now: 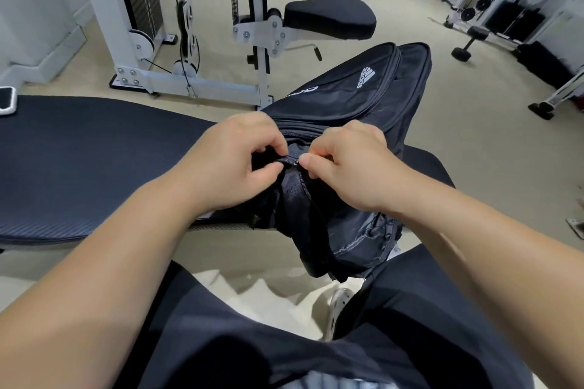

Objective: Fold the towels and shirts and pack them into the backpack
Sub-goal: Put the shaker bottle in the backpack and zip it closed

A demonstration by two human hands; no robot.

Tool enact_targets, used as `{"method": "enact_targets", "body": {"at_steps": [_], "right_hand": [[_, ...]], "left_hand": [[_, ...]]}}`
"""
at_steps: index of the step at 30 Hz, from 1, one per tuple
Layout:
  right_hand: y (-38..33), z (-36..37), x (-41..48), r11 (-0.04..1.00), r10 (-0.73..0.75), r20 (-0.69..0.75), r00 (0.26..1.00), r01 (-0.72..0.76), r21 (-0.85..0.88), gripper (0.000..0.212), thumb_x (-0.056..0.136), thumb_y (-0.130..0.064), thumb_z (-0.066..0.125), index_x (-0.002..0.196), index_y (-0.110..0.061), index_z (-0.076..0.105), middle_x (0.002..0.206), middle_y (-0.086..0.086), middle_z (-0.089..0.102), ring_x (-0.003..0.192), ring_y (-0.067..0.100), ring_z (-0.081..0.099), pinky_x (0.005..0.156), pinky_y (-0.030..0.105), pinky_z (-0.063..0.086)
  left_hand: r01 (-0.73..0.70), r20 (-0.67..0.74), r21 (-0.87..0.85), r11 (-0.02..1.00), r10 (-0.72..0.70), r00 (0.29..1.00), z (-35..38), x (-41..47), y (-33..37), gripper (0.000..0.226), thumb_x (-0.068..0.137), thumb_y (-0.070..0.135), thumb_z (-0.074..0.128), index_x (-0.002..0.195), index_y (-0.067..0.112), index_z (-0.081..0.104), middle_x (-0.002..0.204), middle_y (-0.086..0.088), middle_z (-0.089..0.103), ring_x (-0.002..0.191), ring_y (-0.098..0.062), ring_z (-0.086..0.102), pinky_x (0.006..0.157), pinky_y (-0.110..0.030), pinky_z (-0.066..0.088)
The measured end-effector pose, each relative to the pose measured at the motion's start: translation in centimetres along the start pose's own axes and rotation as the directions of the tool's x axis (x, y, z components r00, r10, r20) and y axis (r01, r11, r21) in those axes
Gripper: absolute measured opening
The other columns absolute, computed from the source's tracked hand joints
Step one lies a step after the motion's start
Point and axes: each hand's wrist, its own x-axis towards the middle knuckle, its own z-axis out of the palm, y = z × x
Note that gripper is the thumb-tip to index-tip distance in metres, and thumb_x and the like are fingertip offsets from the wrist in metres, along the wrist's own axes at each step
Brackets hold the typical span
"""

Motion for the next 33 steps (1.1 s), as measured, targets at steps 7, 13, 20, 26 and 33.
{"method": "enact_targets", "body": {"at_steps": [7, 13, 20, 26, 33], "right_hand": [[-0.1, 0.0, 0.4, 0.990, 0.068, 0.054, 0.996, -0.074, 0.124, 0.038, 0.099, -0.044, 0.051, 0.066, -0.032, 0.062, 0.070, -0.007, 0.059, 0.093, 0.016, 0.049, 0.113, 0.046, 0.027], [-0.1, 0.2, 0.4, 0.999, 0.043, -0.046, 0.998, -0.042, 0.016, 0.035, 0.097, -0.047, 0.052, 0.076, -0.024, 0.068, 0.082, -0.005, 0.063, 0.103, 0.021, 0.048, 0.111, 0.041, 0.023], [-0.8, 0.9, 0.0, 0.997, -0.072, -0.213, 0.974, 0.076, 0.009, 0.030, 0.097, -0.044, 0.056, 0.085, -0.024, 0.075, 0.093, -0.009, 0.054, 0.108, 0.022, 0.042, 0.119, 0.045, 0.012], [-1.2, 0.1, 0.4, 0.992, -0.117, -0.307, 0.944, 0.127, 0.012, 0.025, 0.097, -0.038, 0.062, 0.086, -0.020, 0.075, 0.095, -0.009, 0.048, 0.109, 0.021, 0.038, 0.120, 0.039, -0.008], [0.6, -0.7, -0.5, 0.990, -0.139, -0.272, 0.952, 0.144, 0.000, 0.025, 0.094, -0.038, 0.065, 0.075, -0.021, 0.068, 0.095, -0.015, 0.047, 0.114, 0.019, 0.037, 0.122, 0.049, -0.004]], "left_hand": [[-0.054, -0.003, 0.085, 0.995, 0.054, 0.999, 1.6, 0.6, 0.5, 0.015, 0.085, 0.031, 0.062, 0.091, 0.018, 0.066, 0.086, 0.010, 0.058, 0.082, -0.012, 0.046, 0.077, -0.033, 0.045], [-0.077, -0.029, 0.132, 0.988, 0.082, 0.996, 0.9, 0.7, 0.0, 0.008, 0.085, 0.015, 0.071, 0.091, 0.014, 0.067, 0.085, 0.007, 0.059, 0.079, -0.011, 0.045, 0.075, -0.028, 0.039], [-0.038, -0.081, 0.194, 0.980, 0.055, 0.995, -0.8, -0.3, -1.4, 0.012, 0.084, 0.009, 0.076, 0.090, 0.012, 0.067, 0.086, 0.009, 0.060, 0.080, -0.005, 0.040, 0.078, -0.020, 0.034], [0.050, -0.109, 0.218, 0.975, -0.027, 0.994, -3.1, -0.4, -2.4, 0.009, 0.087, 0.013, 0.074, 0.093, 0.012, 0.068, 0.088, 0.000, 0.067, 0.082, -0.022, 0.060, 0.077, -0.034, 0.049], [0.312, -0.196, 0.175, 0.934, -0.278, 0.940, -4.9, -1.6, -4.1, 0.013, 0.083, 0.010, 0.076, 0.086, 0.019, 0.068, 0.082, 0.002, 0.066, 0.077, -0.021, 0.061, 0.078, -0.039, 0.053]]}}
